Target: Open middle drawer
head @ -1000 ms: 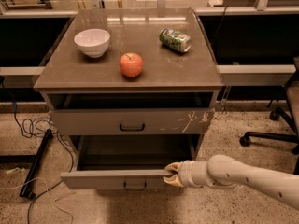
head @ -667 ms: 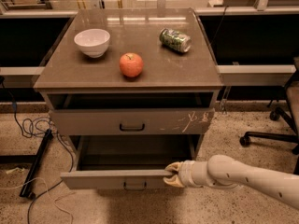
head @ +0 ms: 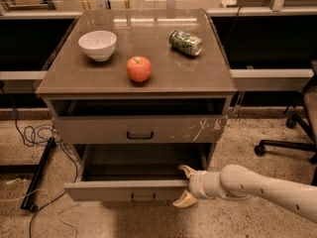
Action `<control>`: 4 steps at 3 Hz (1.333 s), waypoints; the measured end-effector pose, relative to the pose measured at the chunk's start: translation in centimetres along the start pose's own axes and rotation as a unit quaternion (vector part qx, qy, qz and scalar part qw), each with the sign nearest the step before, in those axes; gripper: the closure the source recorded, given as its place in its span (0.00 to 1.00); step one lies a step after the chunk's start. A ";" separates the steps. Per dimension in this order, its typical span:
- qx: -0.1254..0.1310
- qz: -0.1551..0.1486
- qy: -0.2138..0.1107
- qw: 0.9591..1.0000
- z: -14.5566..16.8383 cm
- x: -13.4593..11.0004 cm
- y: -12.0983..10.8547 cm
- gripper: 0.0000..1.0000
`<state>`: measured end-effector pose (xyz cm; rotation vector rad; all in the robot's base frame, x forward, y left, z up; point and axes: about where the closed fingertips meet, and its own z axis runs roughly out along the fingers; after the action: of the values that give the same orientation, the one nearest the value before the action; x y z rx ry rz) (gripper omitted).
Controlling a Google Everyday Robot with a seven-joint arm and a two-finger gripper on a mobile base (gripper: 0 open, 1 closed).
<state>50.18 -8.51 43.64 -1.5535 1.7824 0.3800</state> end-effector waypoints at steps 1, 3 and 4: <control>-0.003 -0.002 -0.007 1.000 -0.2 0.3 1.0 0.49; -0.007 0.000 -0.032 0.999 -0.9 0.3 3.0 0.96; -0.016 -0.019 -0.052 0.998 -1.0 -0.9 6.2 1.00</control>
Offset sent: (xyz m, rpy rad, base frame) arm -0.0715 -0.0223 -0.0125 0.1398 -0.0248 0.0066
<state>43.99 -7.08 43.43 -1.5581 1.6725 0.4659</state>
